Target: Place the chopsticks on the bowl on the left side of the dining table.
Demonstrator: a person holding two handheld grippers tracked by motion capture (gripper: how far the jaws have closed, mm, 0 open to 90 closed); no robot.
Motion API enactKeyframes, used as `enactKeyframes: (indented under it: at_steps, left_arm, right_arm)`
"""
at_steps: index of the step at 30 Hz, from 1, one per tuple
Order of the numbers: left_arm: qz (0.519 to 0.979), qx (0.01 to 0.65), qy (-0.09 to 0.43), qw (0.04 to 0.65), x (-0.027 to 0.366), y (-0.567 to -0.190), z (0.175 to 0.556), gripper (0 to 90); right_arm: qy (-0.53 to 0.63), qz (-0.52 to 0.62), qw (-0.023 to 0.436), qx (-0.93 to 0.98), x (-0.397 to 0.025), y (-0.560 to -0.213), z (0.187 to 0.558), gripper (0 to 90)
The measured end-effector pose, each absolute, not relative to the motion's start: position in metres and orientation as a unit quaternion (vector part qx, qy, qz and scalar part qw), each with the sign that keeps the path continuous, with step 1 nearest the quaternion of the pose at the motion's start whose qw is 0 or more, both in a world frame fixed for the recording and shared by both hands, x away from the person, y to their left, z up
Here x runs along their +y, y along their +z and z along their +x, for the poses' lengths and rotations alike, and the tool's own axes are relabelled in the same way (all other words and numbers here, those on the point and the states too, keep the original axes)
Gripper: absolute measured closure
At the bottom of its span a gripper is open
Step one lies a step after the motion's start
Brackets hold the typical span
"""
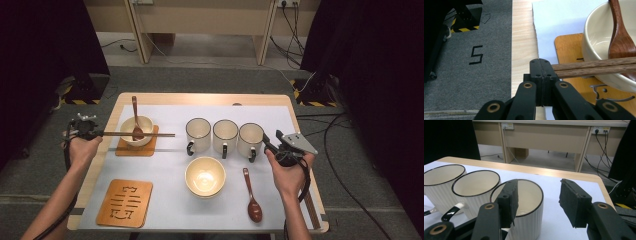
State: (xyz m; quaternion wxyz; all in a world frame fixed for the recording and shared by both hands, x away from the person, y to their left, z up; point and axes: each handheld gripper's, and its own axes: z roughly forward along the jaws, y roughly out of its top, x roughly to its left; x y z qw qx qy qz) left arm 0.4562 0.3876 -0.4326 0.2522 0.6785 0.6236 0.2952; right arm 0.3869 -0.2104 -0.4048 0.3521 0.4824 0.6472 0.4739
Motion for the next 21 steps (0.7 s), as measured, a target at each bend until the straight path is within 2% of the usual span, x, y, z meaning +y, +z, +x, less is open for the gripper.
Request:
enactKeyframes:
  at_steps: [8, 18, 19, 21]
  left_arm:
    - [0.675, 0.627, 0.297, 0.252, 0.389, -0.432, 0.456, 87.8]
    - [0.659, 0.629, 0.312, 0.271, 0.391, -0.42, 0.451, 77.6]
    - [0.657, 0.628, 0.315, 0.273, 0.39, -0.418, 0.45, 73.2]
    - [0.656, 0.624, 0.322, 0.278, 0.386, -0.413, 0.45, 70.7]
  right_arm:
    - [0.474, 0.484, 0.353, 0.645, -0.212, -0.404, 0.386, 49.3]
    - [0.474, 0.485, 0.35, 0.646, -0.211, -0.405, 0.387, 49.2]
    - [0.473, 0.484, 0.35, 0.648, -0.211, -0.405, 0.387, 49.2]
    - [0.473, 0.484, 0.351, 0.647, -0.211, -0.405, 0.387, 49.2]
